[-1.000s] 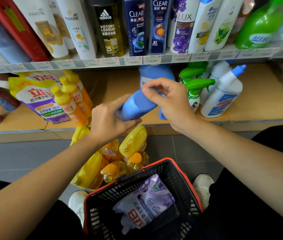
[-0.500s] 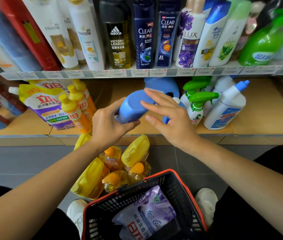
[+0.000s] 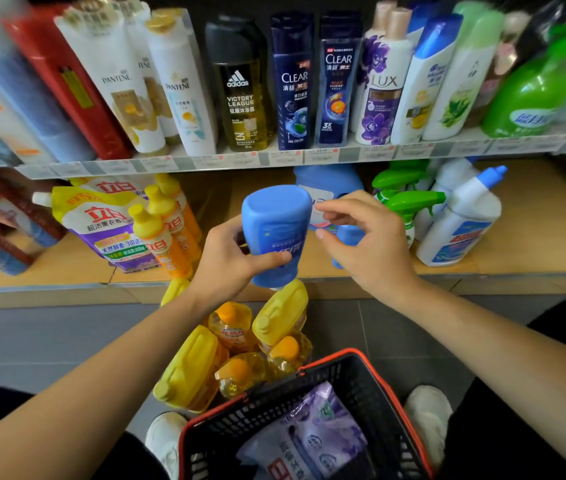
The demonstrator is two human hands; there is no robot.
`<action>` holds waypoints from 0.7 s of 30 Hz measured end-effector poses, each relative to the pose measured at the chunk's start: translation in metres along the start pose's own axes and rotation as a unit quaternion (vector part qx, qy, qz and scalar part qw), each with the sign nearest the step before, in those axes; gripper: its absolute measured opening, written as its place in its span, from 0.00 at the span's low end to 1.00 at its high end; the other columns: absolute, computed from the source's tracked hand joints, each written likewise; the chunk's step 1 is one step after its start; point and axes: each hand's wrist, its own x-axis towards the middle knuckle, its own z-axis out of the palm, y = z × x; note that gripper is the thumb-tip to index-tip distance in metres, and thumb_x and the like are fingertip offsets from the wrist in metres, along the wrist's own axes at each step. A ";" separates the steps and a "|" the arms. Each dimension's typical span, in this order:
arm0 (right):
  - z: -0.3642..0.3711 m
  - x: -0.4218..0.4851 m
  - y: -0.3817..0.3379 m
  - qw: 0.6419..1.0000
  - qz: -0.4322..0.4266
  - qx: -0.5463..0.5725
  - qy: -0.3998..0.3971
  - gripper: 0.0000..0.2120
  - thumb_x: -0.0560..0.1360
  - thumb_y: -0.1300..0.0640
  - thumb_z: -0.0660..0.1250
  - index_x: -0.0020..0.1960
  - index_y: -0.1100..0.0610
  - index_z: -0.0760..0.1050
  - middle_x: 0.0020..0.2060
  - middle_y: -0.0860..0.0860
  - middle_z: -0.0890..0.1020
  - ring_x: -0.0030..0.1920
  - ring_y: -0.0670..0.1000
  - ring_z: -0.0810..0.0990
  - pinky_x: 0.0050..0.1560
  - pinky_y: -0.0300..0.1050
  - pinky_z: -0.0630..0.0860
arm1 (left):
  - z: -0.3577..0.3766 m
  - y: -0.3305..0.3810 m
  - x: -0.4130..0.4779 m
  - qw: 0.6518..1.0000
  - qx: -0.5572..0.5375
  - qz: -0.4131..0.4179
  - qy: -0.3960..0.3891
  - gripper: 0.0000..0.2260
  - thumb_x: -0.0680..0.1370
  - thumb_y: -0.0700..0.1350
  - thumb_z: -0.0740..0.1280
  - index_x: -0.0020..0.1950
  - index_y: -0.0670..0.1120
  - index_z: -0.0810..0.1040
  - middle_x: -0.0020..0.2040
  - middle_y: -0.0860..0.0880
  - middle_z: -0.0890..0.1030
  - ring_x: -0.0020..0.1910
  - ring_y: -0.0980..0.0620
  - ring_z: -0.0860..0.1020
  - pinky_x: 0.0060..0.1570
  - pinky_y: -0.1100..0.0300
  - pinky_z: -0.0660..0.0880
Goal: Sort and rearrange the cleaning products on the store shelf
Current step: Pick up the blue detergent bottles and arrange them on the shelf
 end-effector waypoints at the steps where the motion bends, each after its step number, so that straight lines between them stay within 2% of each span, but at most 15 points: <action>1: 0.001 0.000 0.004 0.999 0.036 -0.002 -0.032 0.18 0.70 0.66 0.77 0.59 0.61 0.81 0.48 0.51 0.81 0.50 0.50 0.82 0.54 0.42 0.79 | 0.000 0.002 0.000 0.999 -0.039 -0.015 -0.007 0.17 0.69 0.47 0.81 0.56 0.48 0.83 0.52 0.51 0.87 0.52 0.51 0.85 0.48 0.56 0.83; 4: 0.009 -0.006 0.015 0.972 0.161 -0.002 -0.170 0.27 0.67 0.57 0.81 0.63 0.54 0.76 0.56 0.46 0.81 0.56 0.45 0.80 0.53 0.32 0.75 | -0.001 0.007 0.002 0.986 -0.154 -0.064 -0.024 0.16 0.69 0.45 0.80 0.54 0.49 0.84 0.53 0.48 0.87 0.53 0.48 0.85 0.49 0.57 0.82; 5: 0.012 -0.009 0.018 0.957 0.192 0.008 -0.217 0.28 0.66 0.56 0.81 0.63 0.52 0.75 0.57 0.45 0.81 0.56 0.44 0.80 0.53 0.32 0.75 | -0.001 0.009 0.002 0.979 -0.184 -0.079 -0.029 0.15 0.69 0.45 0.81 0.53 0.50 0.85 0.54 0.47 0.87 0.54 0.47 0.85 0.49 0.57 0.82; 6: 0.016 -0.012 0.021 0.943 0.217 0.030 -0.250 0.28 0.66 0.56 0.81 0.62 0.53 0.74 0.58 0.46 0.81 0.57 0.45 0.81 0.54 0.37 0.76 | -0.001 0.010 0.002 0.973 -0.210 -0.091 -0.035 0.14 0.69 0.44 0.81 0.53 0.50 0.85 0.54 0.46 0.86 0.55 0.46 0.85 0.49 0.57 0.82; 7: 0.020 -0.015 0.023 0.933 0.239 0.059 -0.262 0.28 0.66 0.58 0.81 0.63 0.56 0.74 0.58 0.48 0.82 0.57 0.48 0.81 0.57 0.46 0.79 | 0.000 0.012 0.002 0.967 -0.232 -0.101 -0.043 0.14 0.69 0.45 0.79 0.53 0.51 0.85 0.55 0.45 0.86 0.55 0.46 0.85 0.49 0.57 0.82; 9: 0.023 -0.019 0.024 0.927 0.259 0.109 -0.247 0.29 0.66 0.62 0.81 0.63 0.59 0.75 0.58 0.53 0.83 0.58 0.54 0.82 0.61 0.58 0.78 | 0.001 0.014 0.001 0.958 -0.256 -0.115 -0.057 0.14 0.70 0.45 0.78 0.54 0.50 0.85 0.56 0.45 0.86 0.56 0.45 0.84 0.49 0.57 0.81; 11: 0.024 -0.021 0.024 0.937 0.248 0.122 -0.215 0.28 0.65 0.63 0.82 0.62 0.61 0.76 0.56 0.54 0.84 0.57 0.55 0.83 0.59 0.61 0.78 | 0.000 0.019 0.002 0.958 -0.255 -0.120 -0.047 0.17 0.70 0.47 0.79 0.56 0.49 0.83 0.56 0.46 0.85 0.57 0.46 0.84 0.50 0.56 0.81; 14: 0.022 -0.020 0.022 0.967 0.203 0.077 -0.132 0.25 0.64 0.60 0.82 0.58 0.59 0.78 0.51 0.51 0.84 0.51 0.51 0.83 0.52 0.53 0.80 | -0.005 0.021 0.007 0.966 -0.233 -0.112 0.030 0.24 0.67 0.49 0.81 0.61 0.48 0.79 0.57 0.48 0.85 0.58 0.48 0.83 0.50 0.56 0.82; 16: 0.018 -0.018 0.020 0.984 0.164 0.010 -0.066 0.26 0.63 0.59 0.83 0.58 0.58 0.79 0.50 0.49 0.82 0.49 0.49 0.81 0.48 0.47 0.79 | -0.008 0.019 0.008 0.958 -0.248 -0.130 0.068 0.28 0.67 0.50 0.80 0.64 0.47 0.77 0.57 0.48 0.84 0.58 0.48 0.83 0.49 0.56 0.83; 21: 0.016 -0.014 0.017 0.993 0.058 -0.100 -0.012 0.29 0.62 0.59 0.83 0.61 0.60 0.79 0.50 0.47 0.76 0.51 0.49 0.76 0.49 0.39 0.70 | -0.012 0.012 0.006 0.933 -0.321 -0.147 0.063 0.32 0.70 0.45 0.79 0.72 0.42 0.72 0.59 0.45 0.82 0.61 0.43 0.82 0.50 0.53 0.83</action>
